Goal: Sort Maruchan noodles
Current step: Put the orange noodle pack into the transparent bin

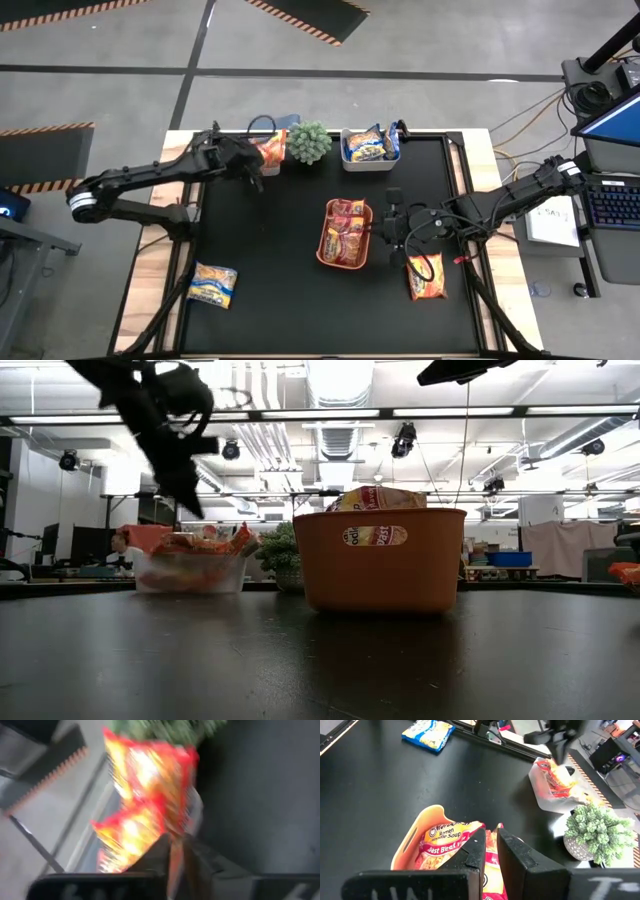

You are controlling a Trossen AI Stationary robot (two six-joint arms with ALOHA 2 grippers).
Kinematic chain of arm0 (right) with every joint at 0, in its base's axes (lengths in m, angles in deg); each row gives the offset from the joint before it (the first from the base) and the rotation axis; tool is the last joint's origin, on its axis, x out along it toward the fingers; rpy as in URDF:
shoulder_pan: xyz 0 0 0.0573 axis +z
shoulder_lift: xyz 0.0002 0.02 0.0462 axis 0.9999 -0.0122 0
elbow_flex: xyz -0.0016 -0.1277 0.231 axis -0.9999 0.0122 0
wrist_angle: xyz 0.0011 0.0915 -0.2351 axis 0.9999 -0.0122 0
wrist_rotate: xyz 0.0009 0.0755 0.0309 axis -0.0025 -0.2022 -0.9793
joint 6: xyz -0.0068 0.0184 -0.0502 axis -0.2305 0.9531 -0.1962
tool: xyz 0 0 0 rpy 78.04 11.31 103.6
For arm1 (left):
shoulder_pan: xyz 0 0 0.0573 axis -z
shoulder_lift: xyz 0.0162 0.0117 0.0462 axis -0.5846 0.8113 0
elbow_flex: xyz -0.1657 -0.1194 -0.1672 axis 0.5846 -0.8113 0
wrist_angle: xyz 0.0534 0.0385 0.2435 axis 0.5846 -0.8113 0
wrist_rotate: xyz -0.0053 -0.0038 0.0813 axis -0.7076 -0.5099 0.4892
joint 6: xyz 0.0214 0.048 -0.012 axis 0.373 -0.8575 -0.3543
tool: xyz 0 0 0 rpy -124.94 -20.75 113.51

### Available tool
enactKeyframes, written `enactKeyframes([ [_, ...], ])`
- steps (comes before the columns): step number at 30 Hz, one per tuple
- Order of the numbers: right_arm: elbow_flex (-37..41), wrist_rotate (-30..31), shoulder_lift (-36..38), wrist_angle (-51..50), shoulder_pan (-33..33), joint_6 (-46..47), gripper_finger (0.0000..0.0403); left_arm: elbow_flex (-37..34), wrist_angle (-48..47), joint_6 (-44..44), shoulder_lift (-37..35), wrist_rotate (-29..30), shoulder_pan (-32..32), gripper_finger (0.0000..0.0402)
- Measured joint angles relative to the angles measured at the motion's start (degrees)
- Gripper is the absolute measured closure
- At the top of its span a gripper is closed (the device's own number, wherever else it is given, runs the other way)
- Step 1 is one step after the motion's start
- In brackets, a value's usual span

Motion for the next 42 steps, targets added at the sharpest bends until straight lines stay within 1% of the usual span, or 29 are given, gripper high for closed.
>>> enactKeyframes([
  [1,0.0,0.0,0.0,0.0,0.0,0.0,0.0365,-1.41,0.0,0.33,-0.16,-0.63,-0.08,0.0387],
  [3,0.0,0.0,0.0,0.0,0.0,-0.03,0.0365,-3.75,0.19,0.98,-0.14,-0.22,-0.18,0.0387],
  [6,0.0,0.0,0.0,0.02,0.0,-0.03,0.0365,-5.91,1.11,2.43,0.69,3.94,-0.73,0.0379],
  [10,0.0,0.0,0.0,0.35,0.0,-0.03,0.0365,-6.24,1.05,4.24,2.58,9.66,-2.02,0.0395],
  [12,0.0,0.0,0.0,0.45,0.0,-0.03,0.0365,-5.41,0.27,4.94,3.35,10.89,-2.94,0.0399],
  [18,0.0,0.0,0.0,0.44,0.0,-0.03,0.0365,-5.25,-0.69,5.56,5.43,11.11,-6.38,0.0401],
  [22,0.0,0.01,0.0,0.4,0.0,0.43,0.0365,-4.92,-1.01,5.6,6.93,10.54,-7.03,0.0401],
  [24,0.0,0.01,0.0,0.41,0.0,0.63,0.0365,-4.63,-1.03,4.81,6.9,6.45,-6.85,0.0401],
  [27,0.0,0.0,0.0,0.41,0.0,0.65,0.0365,-3.32,-0.94,3.5,6.36,-2.73,-6.24,0.0401],
  [28,0.0,0.0,0.0,0.39,0.0,0.63,0.0365,-2.69,-0.68,2.71,6.11,-5.04,-6.2,0.0401],
  [29,0.0,0.0,0.0,0.4,0.0,0.56,0.0365,-2.07,-0.3,1.87,5.9,-6.02,-6.23,0.0401],
  [31,0.0,0.0,-0.02,0.39,0.0,0.48,0.0365,-1.05,0.25,0.04,5.57,-4.49,-6.33,0.0401],
  [35,0.0,0.0,-0.02,0.39,0.0,0.45,0.0365,-0.47,1.38,-3.63,5.53,7.94,-8.38,0.0402],
  [36,0.0,0.0,-0.02,0.42,0.0,0.45,0.0365,-0.63,1.62,-4.0,5.74,8.58,-9.42,0.0402],
  [37,0.0,0.0,-0.02,0.42,0.0,0.45,0.0365,-0.94,1.71,-4.07,6.04,7.99,-10.69,0.0402],
  [39,0.0,0.0,-0.02,0.37,0.0,0.45,0.0365,-2.0,1.56,-3.94,6.99,4.8,-13.05,0.0402],
  [42,0.0,0.0,-0.02,0.37,0.0,0.44,0.0365,-3.45,2.93,-2.96,8.95,3.73,-15.48,0.0402],
])
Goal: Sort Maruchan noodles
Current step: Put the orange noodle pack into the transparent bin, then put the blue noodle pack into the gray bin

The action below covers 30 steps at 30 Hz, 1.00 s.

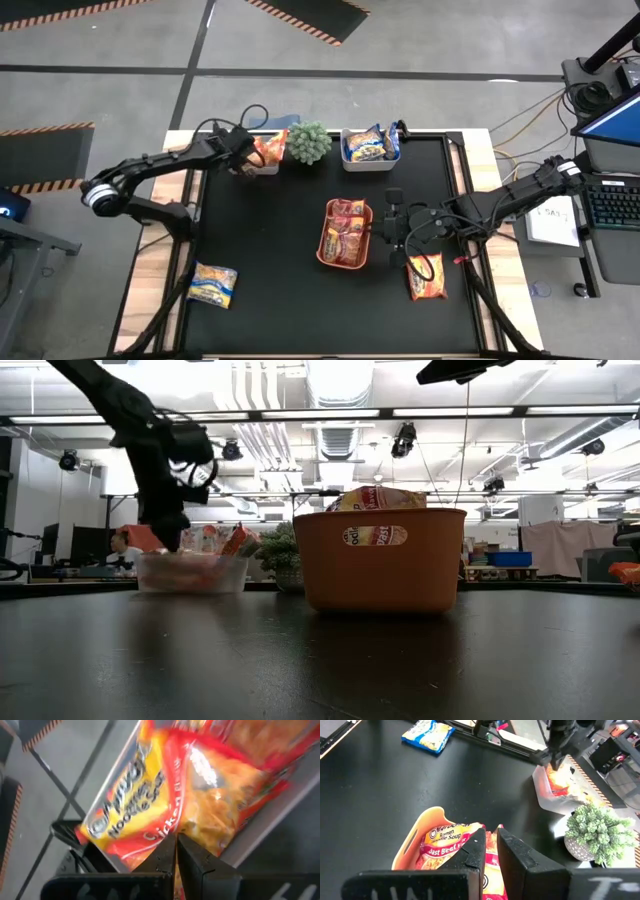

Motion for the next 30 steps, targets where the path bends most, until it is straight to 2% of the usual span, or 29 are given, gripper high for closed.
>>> enactKeyframes([
  [7,0.0,0.0,0.0,0.02,0.0,0.15,0.0365,-0.15,0.15,1.91,3.21,0.67,0.26,0.0401],
  [12,0.0,0.0,0.0,0.02,0.0,3.72,0.0365,2.18,-0.74,3.64,-0.9,-0.44,2.64,0.0401],
  [15,0.51,-0.19,0.0,-0.32,0.0,10.26,0.0365,2.67,-1.33,6.73,-4.69,-2.74,5.02,0.0401],
  [19,0.98,-0.83,0.0,-5.03,0.0,22.32,0.0365,2.21,2.25,12.94,-10.33,-11.56,9.2,0.0401],
  [22,0.99,-3.45,0.0,-10.76,0.0,33.25,0.0365,1.05,4.93,16.22,-13.58,-16.56,13.84,0.0401],
  [30,1.01,-13.51,0.0,-21.23,0.0,58.22,0.0365,-3.01,14.31,17.38,-18.5,-17.08,29.94,0.0401],
])
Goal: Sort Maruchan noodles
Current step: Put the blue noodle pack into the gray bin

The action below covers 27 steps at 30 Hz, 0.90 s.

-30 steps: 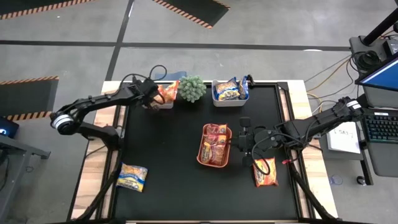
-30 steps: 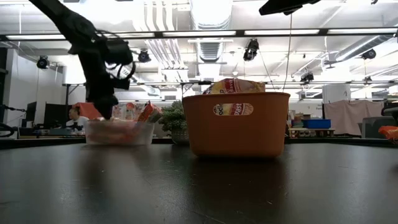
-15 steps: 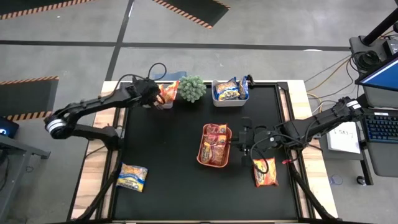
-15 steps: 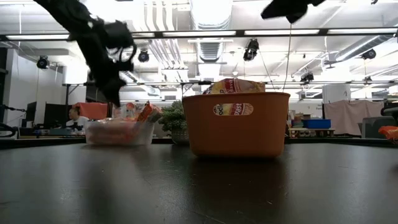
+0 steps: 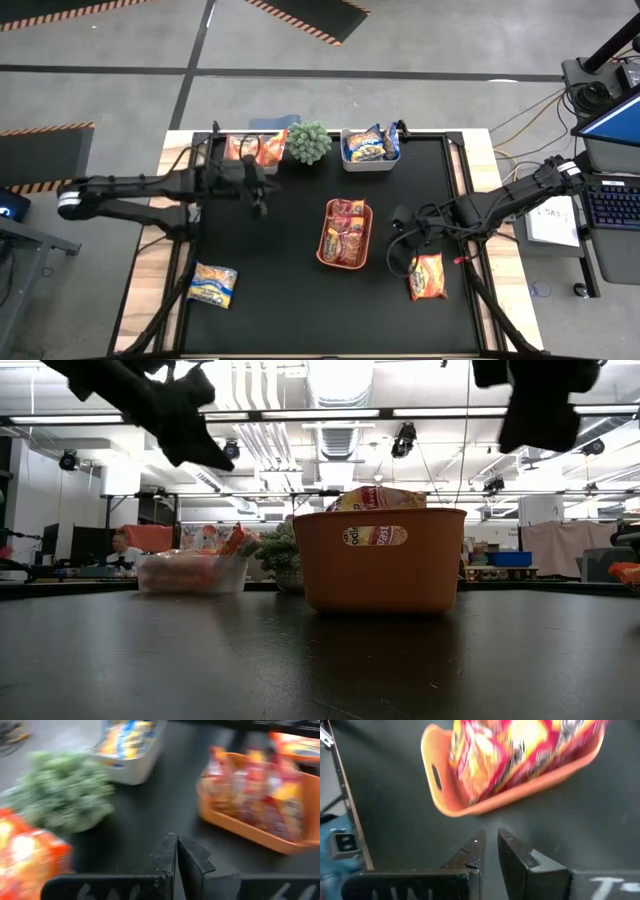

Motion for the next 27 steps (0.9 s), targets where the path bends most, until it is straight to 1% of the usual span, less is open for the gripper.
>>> enactKeyframes([
  [2,0.0,-2.98,0.0,-0.71,0.0,3.16,0.0365,-0.08,-0.01,0.87,-0.09,-0.03,3.51,0.0401],
  [4,0.0,-4.74,0.0,-0.67,0.02,4.31,0.0365,-0.14,-0.66,2.98,-0.09,-0.01,6.59,0.0401],
  [6,-0.07,-4.92,0.0,-0.64,0.04,3.11,0.0365,-0.11,-1.8,5.83,-0.01,-0.01,9.38,0.0401],
  [8,-0.32,-3.64,0.0,-0.52,0.02,-0.41,0.0365,0.53,-5.74,9.01,0.08,-0.03,11.87,0.0401],
  [11,-0.42,1.69,0.0,0.16,0.0,-8.39,0.0365,2.15,-12.89,15.41,0.27,-0.04,14.97,0.0401],
  [14,-0.42,7.62,0.0,3.18,-0.02,-17.42,0.0365,4.05,-19.56,22.81,1.04,-0.69,17.44,0.0401],
  [18,-0.42,12.21,0.0,10.88,-0.09,-31.15,0.0365,6.06,-23.97,29.41,2.94,-5.72,20.77,0.0402],
  [23,-0.42,12.06,0.15,24.17,-0.37,-50.37,0.0365,8.02,-29.16,36.52,6.95,-12.52,24.97,0.0392],
  [27,-0.42,10.25,0.97,29.97,-0.37,-60.49,0.0365,9.76,-37.26,40.54,11.7,-16.32,30.26,0.0361],
])
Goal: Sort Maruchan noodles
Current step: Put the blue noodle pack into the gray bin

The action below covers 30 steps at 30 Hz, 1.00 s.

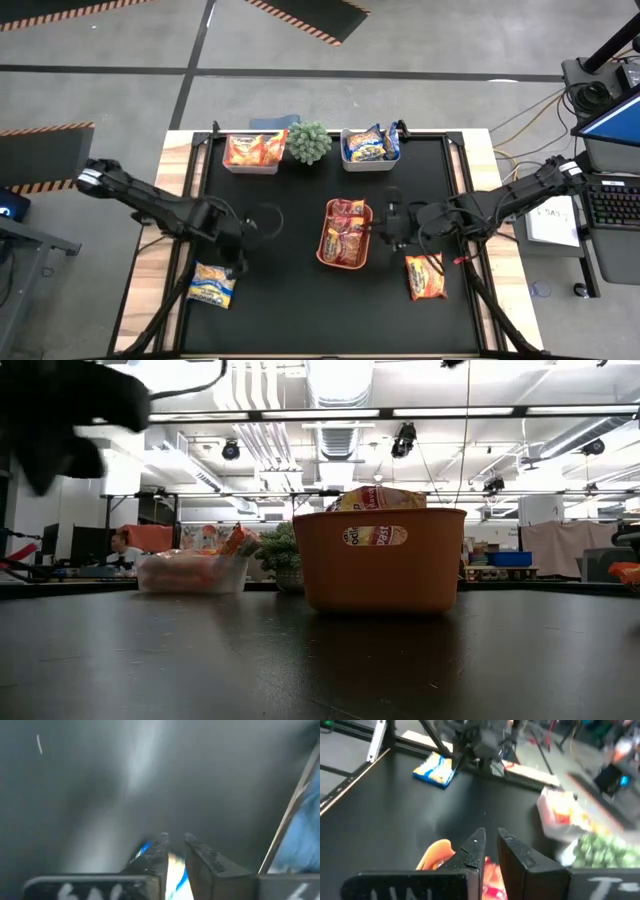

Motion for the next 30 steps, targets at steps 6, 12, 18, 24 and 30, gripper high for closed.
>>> enactKeyframes([
  [6,0.0,-0.22,1.07,1.19,0.0,-4.17,0.0365,2.45,-9.54,3.44,6.94,-0.63,8.75,0.0286],
  [12,0.02,-0.23,1.08,-0.52,-0.01,-2.7,0.0365,3.06,-9.97,4.19,11.91,-3.32,14.79,0.0238],
  [18,0.02,-0.24,1.06,-0.63,0.0,-3.31,0.0365,2.9,-9.92,5.25,15.09,-2.8,19.21,0.024],
  [24,0.02,-0.24,1.06,-0.65,0.0,-3.3,0.0365,1.79,-8.49,5.41,17.52,-1.41,19.87,0.0245],
  [30,0.02,-0.24,1.06,-0.65,0.0,-3.16,0.0365,-0.84,-5.93,5.41,18.06,0.04,19.85,0.0254],
])
